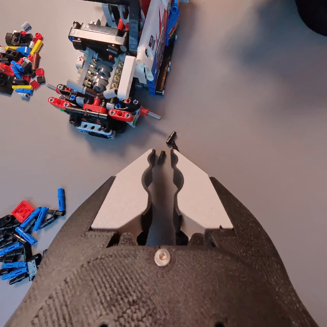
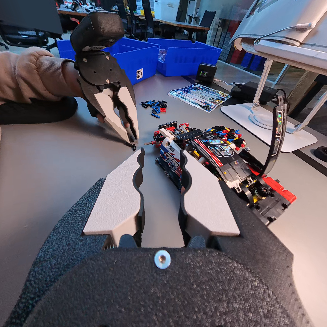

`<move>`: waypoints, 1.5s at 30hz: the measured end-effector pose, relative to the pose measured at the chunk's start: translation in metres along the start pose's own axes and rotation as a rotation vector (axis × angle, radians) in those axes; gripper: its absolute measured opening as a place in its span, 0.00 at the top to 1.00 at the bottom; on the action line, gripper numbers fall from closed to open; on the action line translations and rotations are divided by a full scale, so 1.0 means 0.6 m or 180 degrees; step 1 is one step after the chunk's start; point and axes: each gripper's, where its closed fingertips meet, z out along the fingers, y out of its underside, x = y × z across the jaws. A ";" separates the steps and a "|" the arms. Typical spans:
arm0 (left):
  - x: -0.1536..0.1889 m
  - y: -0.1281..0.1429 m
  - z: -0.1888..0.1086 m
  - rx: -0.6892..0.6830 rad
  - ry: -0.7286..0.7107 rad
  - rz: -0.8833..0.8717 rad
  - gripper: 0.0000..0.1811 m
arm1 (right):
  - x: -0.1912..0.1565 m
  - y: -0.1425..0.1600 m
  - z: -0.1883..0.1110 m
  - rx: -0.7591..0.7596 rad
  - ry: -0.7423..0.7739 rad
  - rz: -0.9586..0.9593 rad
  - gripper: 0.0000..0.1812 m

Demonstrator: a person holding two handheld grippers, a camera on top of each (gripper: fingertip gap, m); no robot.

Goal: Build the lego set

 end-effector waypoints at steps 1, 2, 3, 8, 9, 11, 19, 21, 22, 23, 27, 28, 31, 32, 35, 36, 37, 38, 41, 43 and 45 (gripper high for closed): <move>0.002 -0.001 -0.002 0.0023 0.0021 0.0002 0.89 | 0.000 0.000 0.000 0.0003 0.0002 -0.0001 0.79; 0.003 -0.004 -0.005 0.0065 0.0040 0.0007 0.88 | 0.000 0.000 -0.001 0.0003 0.0003 -0.0002 0.79; 0.002 -0.008 -0.011 0.0117 0.0037 0.0010 0.86 | 0.000 0.000 0.000 0.0002 0.0002 -0.0002 0.79; -0.069 0.009 -0.077 0.0074 -0.0564 -0.0348 0.83 | 0.000 0.000 0.000 0.0000 0.0000 -0.0008 0.79; -0.093 0.019 -0.094 0.0053 -0.0780 -0.0481 0.82 | 0.000 0.000 0.000 0.0003 -0.0002 -0.0002 0.79; -0.133 0.048 -0.119 -0.0036 -0.1122 -0.0761 0.82 | -0.001 0.001 0.001 0.0002 -0.0014 0.0013 0.79; -0.188 0.125 -0.122 -0.0422 -0.1519 -0.1174 0.88 | -0.004 0.003 0.002 -0.0023 -0.0031 -0.0005 0.79; -0.192 0.132 -0.120 -0.0455 -0.1538 -0.1171 0.90 | -0.002 0.002 0.001 -0.0010 -0.0029 0.0010 0.79; -0.195 0.133 -0.121 -0.0461 -0.1551 -0.1160 0.91 | -0.002 0.002 0.001 -0.0009 -0.0031 0.0015 0.79; -0.196 0.134 -0.121 -0.0454 -0.1544 -0.1170 0.92 | -0.002 0.002 0.001 -0.0011 -0.0035 0.0016 0.79; -0.196 0.135 -0.121 -0.0408 -0.1453 -0.1216 0.95 | -0.004 0.004 0.003 -0.0023 -0.0054 0.0009 0.79; -0.197 0.136 -0.121 -0.0403 -0.1449 -0.1221 0.95 | -0.004 0.004 0.003 -0.0023 -0.0056 0.0011 0.79; -0.195 0.135 -0.119 -0.0348 -0.1360 -0.1288 0.97 | -0.004 0.004 0.003 -0.0020 -0.0056 0.0022 0.79; -0.195 0.135 -0.119 -0.0334 -0.1341 -0.1288 0.97 | -0.004 0.004 0.003 -0.0019 -0.0057 0.0023 0.79; -0.180 0.121 -0.107 -0.0260 -0.1147 -0.1153 0.99 | -0.005 0.004 0.003 -0.0020 -0.0064 0.0016 0.80; -0.163 0.104 -0.097 -0.0162 -0.0984 -0.1033 0.99 | -0.006 0.004 0.003 -0.0021 -0.0067 0.0015 0.79; -0.141 0.083 -0.086 -0.0055 -0.0810 -0.0885 0.99 | -0.006 0.005 0.004 -0.0024 -0.0070 0.0015 0.79; -0.117 0.062 -0.075 0.0021 -0.0641 -0.0745 0.98 | -0.006 0.005 0.004 -0.0028 -0.0070 0.0014 0.79; -0.056 0.017 -0.042 0.0097 -0.0245 -0.0410 0.98 | -0.007 0.005 0.005 -0.0030 -0.0078 0.0016 0.79; -0.038 0.011 -0.028 0.0025 -0.0120 -0.0329 0.98 | -0.008 0.004 0.004 -0.0029 -0.0078 0.0003 0.79; -0.027 0.009 -0.020 0.0020 0.0021 -0.0346 0.98 | -0.008 0.003 0.003 -0.0022 -0.0076 -0.0012 0.79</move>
